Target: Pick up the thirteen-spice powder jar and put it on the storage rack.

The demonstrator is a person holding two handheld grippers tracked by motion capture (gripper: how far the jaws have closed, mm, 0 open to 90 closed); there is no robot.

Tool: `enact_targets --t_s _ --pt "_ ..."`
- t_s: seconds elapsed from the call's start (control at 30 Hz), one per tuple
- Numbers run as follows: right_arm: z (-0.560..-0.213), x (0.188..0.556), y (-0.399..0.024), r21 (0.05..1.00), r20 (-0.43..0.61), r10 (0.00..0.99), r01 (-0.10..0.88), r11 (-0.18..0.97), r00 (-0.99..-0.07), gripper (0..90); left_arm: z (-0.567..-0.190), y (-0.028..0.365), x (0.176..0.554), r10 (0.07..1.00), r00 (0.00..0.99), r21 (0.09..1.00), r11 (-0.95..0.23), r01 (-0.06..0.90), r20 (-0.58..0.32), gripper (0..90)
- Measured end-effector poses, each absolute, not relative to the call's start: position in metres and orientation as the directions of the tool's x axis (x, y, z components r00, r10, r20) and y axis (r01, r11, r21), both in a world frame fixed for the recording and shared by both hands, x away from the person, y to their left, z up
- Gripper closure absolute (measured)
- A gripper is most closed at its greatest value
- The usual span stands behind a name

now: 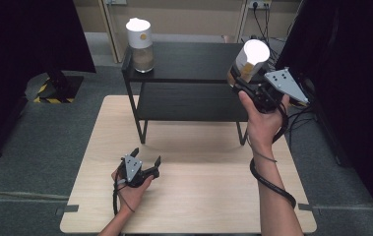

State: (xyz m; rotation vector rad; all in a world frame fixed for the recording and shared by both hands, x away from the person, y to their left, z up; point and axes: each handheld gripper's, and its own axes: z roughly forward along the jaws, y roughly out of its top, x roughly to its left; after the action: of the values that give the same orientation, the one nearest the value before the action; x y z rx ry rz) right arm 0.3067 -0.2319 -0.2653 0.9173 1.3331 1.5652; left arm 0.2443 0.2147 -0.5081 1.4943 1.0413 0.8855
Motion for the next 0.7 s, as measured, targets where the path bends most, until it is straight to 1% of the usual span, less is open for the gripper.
enact_targets --t_s 0.7 --pt "-0.232 0.349 -0.222 0.996 0.002 0.956 -0.087 -0.028 -0.293 30.9 -0.508 0.215 0.245 0.937 0.349 0.987 -0.058 0.152 0.002 11.5"
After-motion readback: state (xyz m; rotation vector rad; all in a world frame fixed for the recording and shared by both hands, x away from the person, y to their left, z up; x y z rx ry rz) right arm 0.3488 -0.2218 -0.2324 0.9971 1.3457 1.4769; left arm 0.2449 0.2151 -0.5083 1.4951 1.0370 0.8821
